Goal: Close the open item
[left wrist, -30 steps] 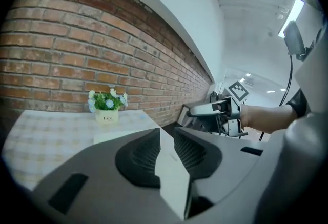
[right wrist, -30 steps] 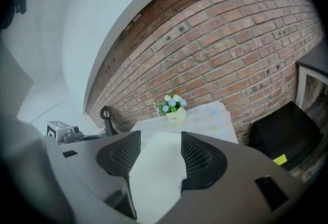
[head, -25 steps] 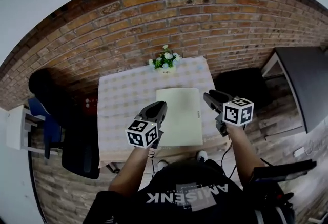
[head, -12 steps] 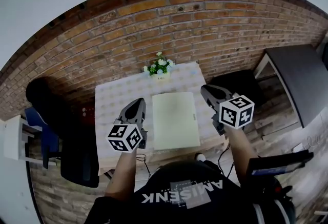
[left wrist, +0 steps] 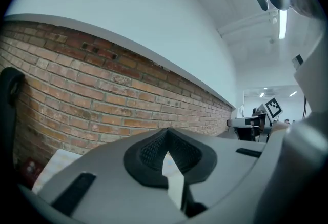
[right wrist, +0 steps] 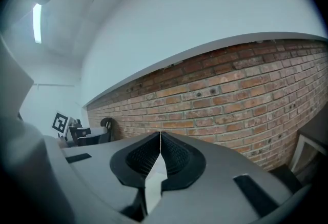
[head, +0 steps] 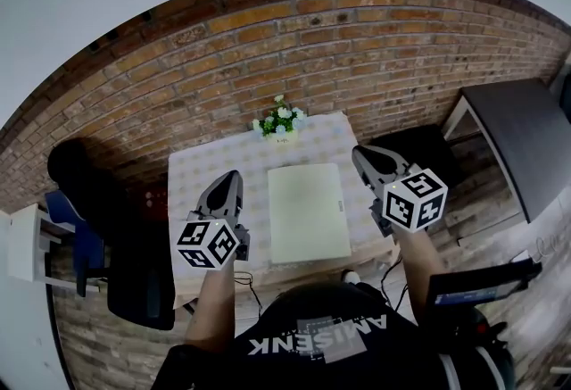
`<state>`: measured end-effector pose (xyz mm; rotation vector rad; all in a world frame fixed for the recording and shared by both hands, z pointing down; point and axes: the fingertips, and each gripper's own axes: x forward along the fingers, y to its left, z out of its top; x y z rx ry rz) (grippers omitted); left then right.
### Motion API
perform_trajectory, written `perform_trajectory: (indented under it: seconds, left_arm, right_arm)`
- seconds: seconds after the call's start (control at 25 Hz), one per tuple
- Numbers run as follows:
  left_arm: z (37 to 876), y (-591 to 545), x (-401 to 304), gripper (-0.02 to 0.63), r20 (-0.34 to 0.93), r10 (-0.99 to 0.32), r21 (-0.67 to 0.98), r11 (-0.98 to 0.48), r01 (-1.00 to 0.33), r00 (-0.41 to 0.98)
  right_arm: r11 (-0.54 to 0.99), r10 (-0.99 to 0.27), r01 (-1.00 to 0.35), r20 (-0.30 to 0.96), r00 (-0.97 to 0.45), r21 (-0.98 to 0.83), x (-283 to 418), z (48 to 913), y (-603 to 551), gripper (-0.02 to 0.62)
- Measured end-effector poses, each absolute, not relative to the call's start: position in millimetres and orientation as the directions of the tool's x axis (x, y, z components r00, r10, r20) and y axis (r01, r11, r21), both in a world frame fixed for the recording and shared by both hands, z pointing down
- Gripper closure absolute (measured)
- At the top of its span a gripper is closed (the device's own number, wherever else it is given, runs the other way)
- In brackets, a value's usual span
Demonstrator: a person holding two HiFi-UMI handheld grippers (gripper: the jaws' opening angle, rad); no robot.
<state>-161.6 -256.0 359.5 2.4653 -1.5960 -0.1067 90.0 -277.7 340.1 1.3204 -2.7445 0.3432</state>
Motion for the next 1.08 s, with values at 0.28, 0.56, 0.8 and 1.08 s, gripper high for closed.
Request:
perform_trajectory:
  seconds: [0.28, 0.56, 0.8, 1.08]
  left_arm:
    - [355, -258, -174, 0.594, 0.056, -0.938, 0.135, -0.334, -0.933, 0.343]
    - [355, -263, -183, 0.594, 0.059, -0.95, 0.15, -0.295, -0.944, 0.306]
    - [357, -265, -185, 0.594, 0.064, -0.954, 0.159, -0.281, -0.947, 0.294]
    - [356, -267, -182, 0.594, 0.066, -0.951, 0.144, -0.291, -0.946, 0.302]
  right_arm:
    - [0.602, -0.773, -0.788, 0.156, -0.615, -0.129, 86, 333, -276, 0.554]
    - [0.596, -0.779, -0.795, 0.16, -0.606, -0.111, 86, 332, -277, 0.554]
    - [0.591, -0.782, -0.8, 0.173, -0.599, -0.103, 87, 336, -279, 0.554]
    - [0.586, -0.787, -0.805, 0.173, -0.592, -0.088, 90, 332, -280, 0.554]
